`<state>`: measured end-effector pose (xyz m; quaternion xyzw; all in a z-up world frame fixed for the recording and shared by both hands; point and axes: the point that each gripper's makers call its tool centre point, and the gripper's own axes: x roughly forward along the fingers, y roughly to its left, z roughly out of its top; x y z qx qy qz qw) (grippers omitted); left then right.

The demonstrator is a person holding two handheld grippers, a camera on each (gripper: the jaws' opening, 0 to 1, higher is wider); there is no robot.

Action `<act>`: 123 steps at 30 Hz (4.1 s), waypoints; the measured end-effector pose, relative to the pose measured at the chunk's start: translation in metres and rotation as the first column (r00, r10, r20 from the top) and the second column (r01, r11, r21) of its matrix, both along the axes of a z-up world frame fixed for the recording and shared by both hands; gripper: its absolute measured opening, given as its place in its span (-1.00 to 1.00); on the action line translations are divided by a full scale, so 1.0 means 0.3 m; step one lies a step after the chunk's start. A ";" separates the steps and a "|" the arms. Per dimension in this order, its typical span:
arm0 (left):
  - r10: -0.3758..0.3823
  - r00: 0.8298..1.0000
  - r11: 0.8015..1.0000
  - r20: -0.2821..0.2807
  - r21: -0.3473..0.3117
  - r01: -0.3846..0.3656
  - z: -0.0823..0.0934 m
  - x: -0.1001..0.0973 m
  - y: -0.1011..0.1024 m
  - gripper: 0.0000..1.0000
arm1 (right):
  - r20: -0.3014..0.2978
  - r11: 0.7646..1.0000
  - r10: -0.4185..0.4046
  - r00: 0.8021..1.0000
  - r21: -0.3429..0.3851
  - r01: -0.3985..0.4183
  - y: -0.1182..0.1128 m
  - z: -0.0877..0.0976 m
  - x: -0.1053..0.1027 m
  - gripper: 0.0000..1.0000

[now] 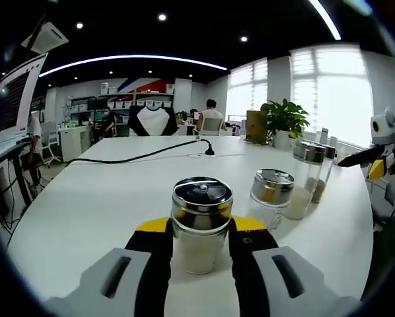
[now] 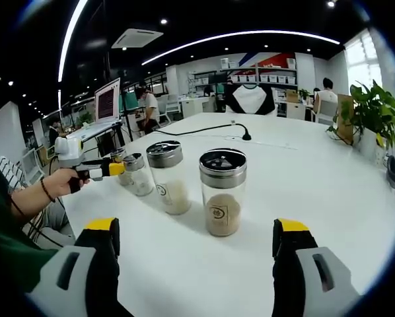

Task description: Rotate the seasoning bottle until the label or dispensing opening points toward the visible target arrow and the bottle remains upright within the marked orientation range

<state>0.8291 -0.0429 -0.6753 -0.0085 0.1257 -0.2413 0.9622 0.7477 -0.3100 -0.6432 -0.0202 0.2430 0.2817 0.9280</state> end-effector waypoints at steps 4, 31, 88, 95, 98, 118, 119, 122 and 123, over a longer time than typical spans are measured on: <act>-0.034 0.999 0.999 0.004 0.005 0.034 -0.001 0.001 -0.001 -0.31 | 0.000 1.000 -0.007 1.000 -0.002 0.007 -0.005 0.001 0.002 0.98; -0.259 0.965 0.966 0.033 0.018 0.259 -0.002 0.006 -0.005 -0.32 | 0.001 1.000 0.006 1.000 -0.010 -0.006 0.013 0.008 0.003 0.98; -0.660 0.752 0.749 -0.008 0.074 0.658 -0.004 -0.021 -0.040 -0.32 | 0.008 1.000 0.006 1.000 -0.023 -0.006 -0.002 -0.002 0.000 0.99; -0.641 0.768 0.762 -0.015 0.104 0.639 0.002 -0.011 -0.032 -0.21 | 0.013 1.000 0.011 1.000 -0.016 -0.011 0.005 0.004 0.008 0.99; -0.610 0.792 0.788 -0.015 0.096 0.609 0.009 0.002 -0.013 0.14 | 0.013 1.000 0.016 1.000 -0.021 -0.015 0.005 0.004 0.008 0.99; -0.309 0.951 0.950 -0.002 0.033 0.309 0.114 -0.087 0.020 0.63 | 0.017 0.999 0.025 1.000 -0.024 -0.025 0.019 0.012 0.013 0.97; -0.298 0.954 0.954 0.002 0.036 0.298 0.122 -0.092 0.014 0.65 | 0.018 0.999 0.027 0.999 -0.024 -0.026 0.020 0.013 0.012 0.97; -0.224 0.975 0.975 0.001 0.007 0.224 0.153 -0.112 0.002 0.79 | 0.023 1.000 0.021 1.000 -0.018 -0.020 0.017 0.018 0.012 0.97; -0.196 0.981 0.981 -0.003 -0.006 0.196 0.158 -0.115 0.004 0.81 | 0.022 1.000 0.017 1.000 -0.017 -0.016 0.015 0.018 0.012 0.96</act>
